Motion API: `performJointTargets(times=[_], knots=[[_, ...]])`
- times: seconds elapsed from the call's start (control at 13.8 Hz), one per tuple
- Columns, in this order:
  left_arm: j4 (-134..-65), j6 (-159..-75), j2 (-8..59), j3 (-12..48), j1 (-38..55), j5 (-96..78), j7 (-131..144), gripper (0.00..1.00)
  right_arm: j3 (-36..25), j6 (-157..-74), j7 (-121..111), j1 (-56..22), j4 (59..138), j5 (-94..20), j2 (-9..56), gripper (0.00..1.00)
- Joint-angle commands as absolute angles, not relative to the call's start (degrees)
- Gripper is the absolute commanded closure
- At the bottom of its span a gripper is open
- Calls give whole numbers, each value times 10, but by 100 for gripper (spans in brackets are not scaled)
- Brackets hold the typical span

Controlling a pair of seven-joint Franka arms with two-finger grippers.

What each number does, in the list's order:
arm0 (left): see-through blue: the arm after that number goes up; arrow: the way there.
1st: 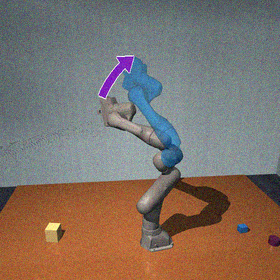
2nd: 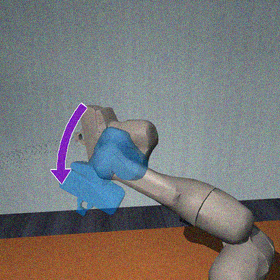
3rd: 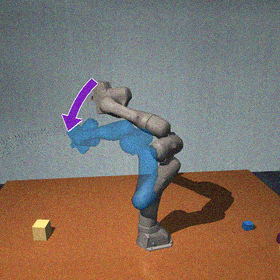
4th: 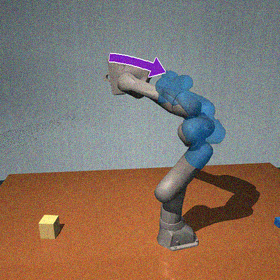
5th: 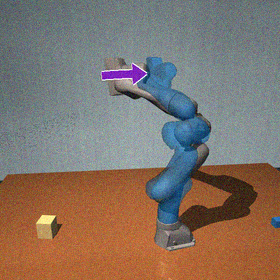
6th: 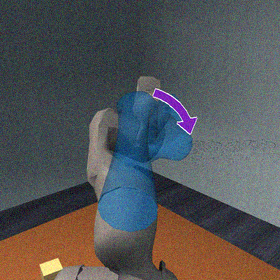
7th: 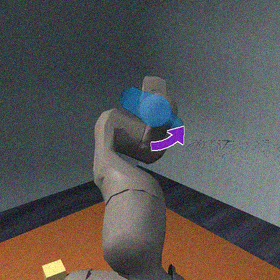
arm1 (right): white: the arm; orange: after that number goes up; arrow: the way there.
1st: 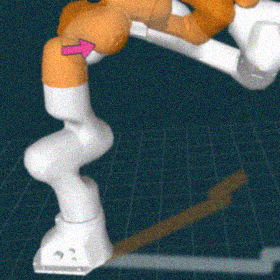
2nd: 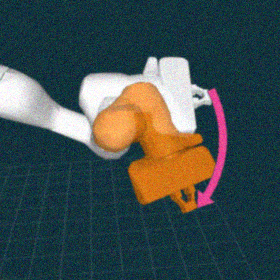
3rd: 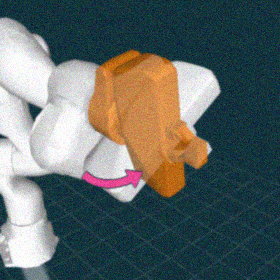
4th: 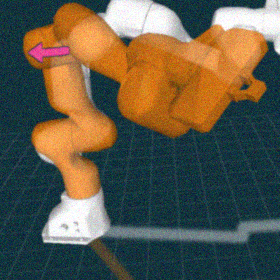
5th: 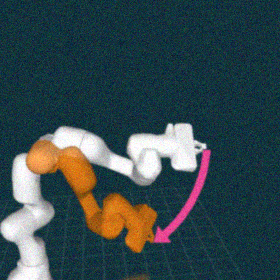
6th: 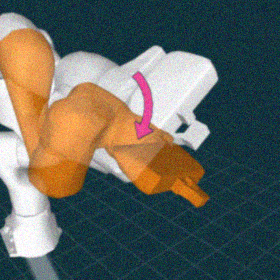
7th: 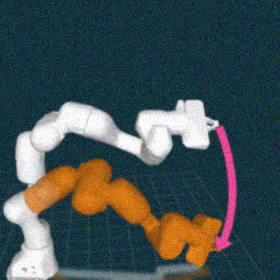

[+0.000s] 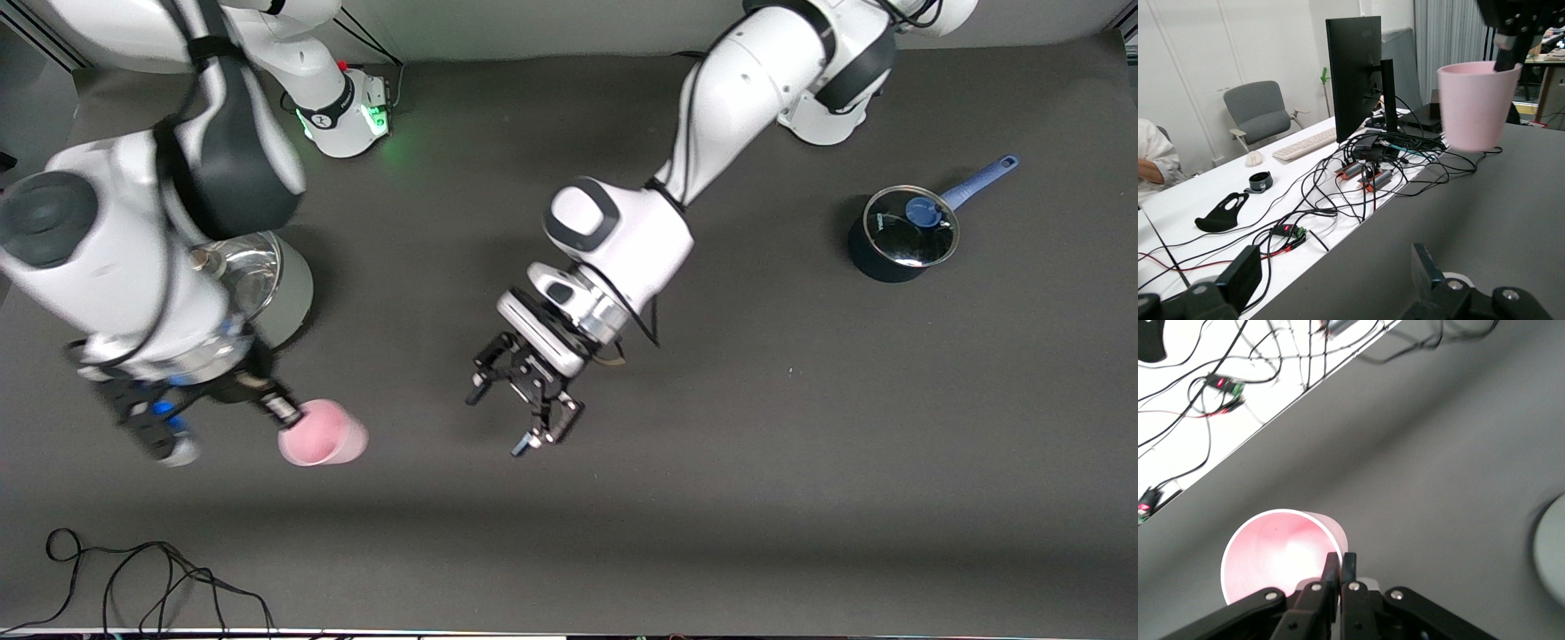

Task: Transfer pink cup from left to right arm
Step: 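Open the left gripper and withdraw it while the right gripper pulls cup, then lower the pink cup onto the table and open the right gripper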

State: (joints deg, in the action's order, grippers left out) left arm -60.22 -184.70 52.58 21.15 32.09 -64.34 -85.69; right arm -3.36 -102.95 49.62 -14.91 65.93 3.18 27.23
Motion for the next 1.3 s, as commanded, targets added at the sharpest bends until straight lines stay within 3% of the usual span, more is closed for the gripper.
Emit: performJointTargets(times=[0.0, 0.51, 0.65, 0.94, 1.23], knots=[[-662, -1748, 473, 210, 255, -624, -852, 0, -29, -1024, 421, -101, 650, 42, 272, 100], [-669, -1329, 421, 210, 28, -549, -846, 0, -31, -955, 197, -19, 668, 4, 267, 100], [-665, -1202, 413, 209, -37, -525, -839, 0, -30, -970, 153, -3, 689, -7, 269, 100], [-653, -992, 389, 209, -133, -398, -774, 0, -33, -1083, 142, 3, 778, -29, 259, 100], [-637, -855, 354, 207, -179, -282, -681, 0, -34, -1207, 102, 6, 882, -30, 253, 100]])
